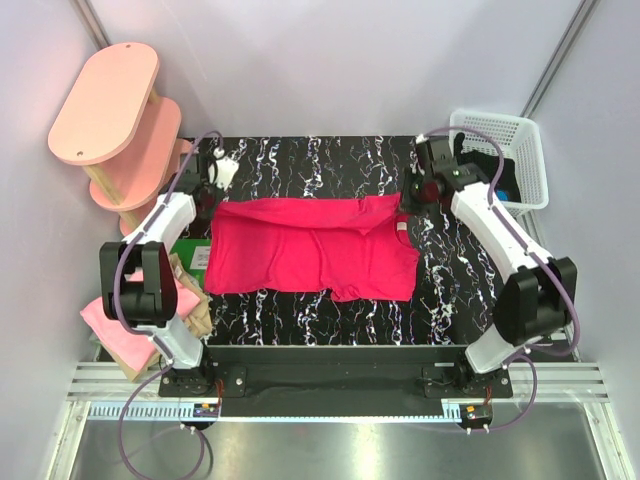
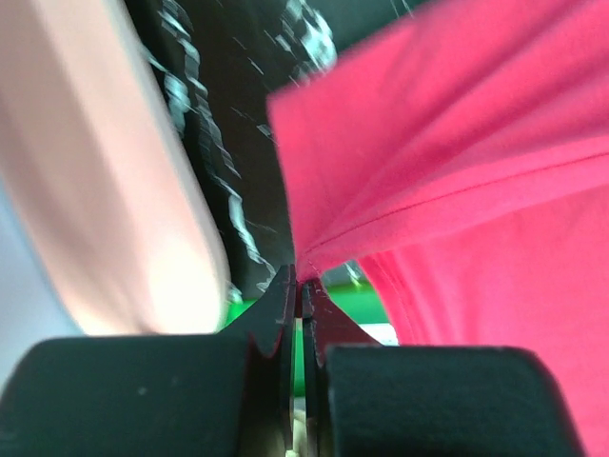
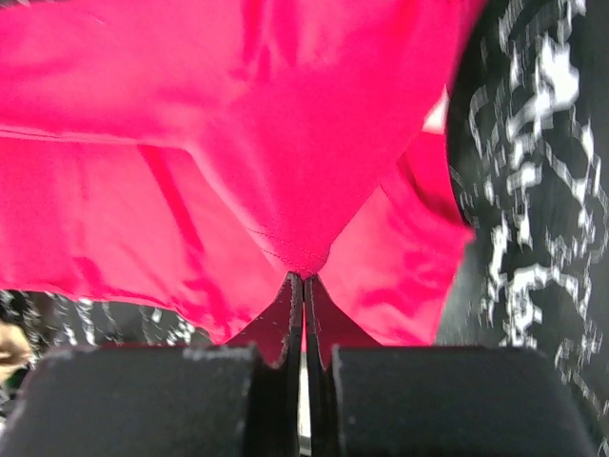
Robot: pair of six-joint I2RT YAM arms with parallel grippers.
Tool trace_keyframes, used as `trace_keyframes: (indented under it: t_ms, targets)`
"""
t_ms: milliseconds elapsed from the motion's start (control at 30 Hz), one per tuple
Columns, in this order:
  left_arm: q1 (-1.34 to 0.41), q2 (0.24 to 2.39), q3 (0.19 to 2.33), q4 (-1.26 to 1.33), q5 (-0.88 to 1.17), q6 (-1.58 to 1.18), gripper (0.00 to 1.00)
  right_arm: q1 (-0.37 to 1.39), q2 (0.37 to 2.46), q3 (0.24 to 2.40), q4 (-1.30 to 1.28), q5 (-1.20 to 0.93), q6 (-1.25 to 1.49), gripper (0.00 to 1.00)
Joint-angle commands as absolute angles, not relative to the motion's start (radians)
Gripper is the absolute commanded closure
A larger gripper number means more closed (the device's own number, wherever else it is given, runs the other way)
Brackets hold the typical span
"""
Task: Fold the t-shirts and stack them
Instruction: Fold the flattened tshirt in 1/3 of the way
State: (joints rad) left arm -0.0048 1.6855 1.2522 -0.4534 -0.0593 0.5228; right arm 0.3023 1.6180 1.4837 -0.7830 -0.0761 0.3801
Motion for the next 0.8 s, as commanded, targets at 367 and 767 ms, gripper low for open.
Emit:
trace_keyframes:
  t_ms: [367,767]
  targets:
    - [0.0,1.459,1.063,-0.492,0.035,0.531,0.28,0.307,1.488,1.305,-0.741,-0.009,0.422,0.68]
    - [-0.261,1.504,1.321,-0.621,0.072,0.442,0.02,0.308,1.81,1.632,-0.721,-0.023,0.394,0.89]
